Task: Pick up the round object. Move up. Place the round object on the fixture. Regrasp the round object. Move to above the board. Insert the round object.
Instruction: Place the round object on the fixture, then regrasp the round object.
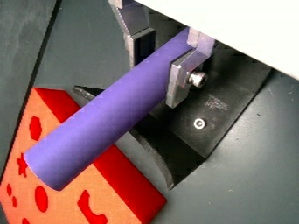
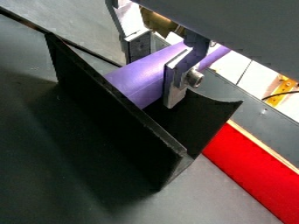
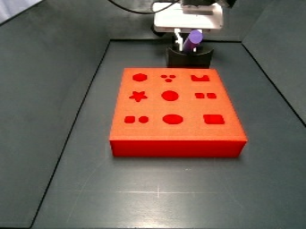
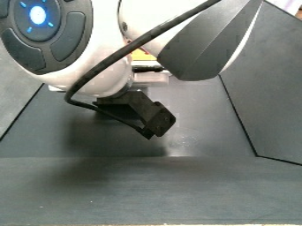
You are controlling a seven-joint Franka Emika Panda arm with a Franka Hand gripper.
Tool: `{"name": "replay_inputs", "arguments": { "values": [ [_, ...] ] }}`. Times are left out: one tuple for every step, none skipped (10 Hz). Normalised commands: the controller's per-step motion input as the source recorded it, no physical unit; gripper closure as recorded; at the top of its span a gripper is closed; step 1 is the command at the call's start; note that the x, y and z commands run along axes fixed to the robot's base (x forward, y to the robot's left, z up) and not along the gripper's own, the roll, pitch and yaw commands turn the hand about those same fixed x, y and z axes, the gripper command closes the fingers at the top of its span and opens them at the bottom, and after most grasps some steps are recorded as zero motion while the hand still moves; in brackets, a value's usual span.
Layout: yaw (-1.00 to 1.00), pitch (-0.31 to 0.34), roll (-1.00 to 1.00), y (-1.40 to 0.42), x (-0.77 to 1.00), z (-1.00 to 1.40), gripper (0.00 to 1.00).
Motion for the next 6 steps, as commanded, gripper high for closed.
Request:
{"name": "replay_inputs", "arguments": {
  "values": [
    [-0.07,-0.008,-0.12,0.17,0.09,-0.74,1.00],
    [0.00,0.000,0.00,-0.50,0.00,-0.17,1.00],
    [0.00,0.000,0.00,0.00,0.00,0.00,0.00],
    [0.03,-0.022,-0.04,0.00,0.00,1.00,0.00],
    [0.03,-0.022,-0.03,0.00,0.00,1.00,0.00],
    [0.04,-0.005,0.00,0.00,-0.02,1.00,0.00]
  ]
}}
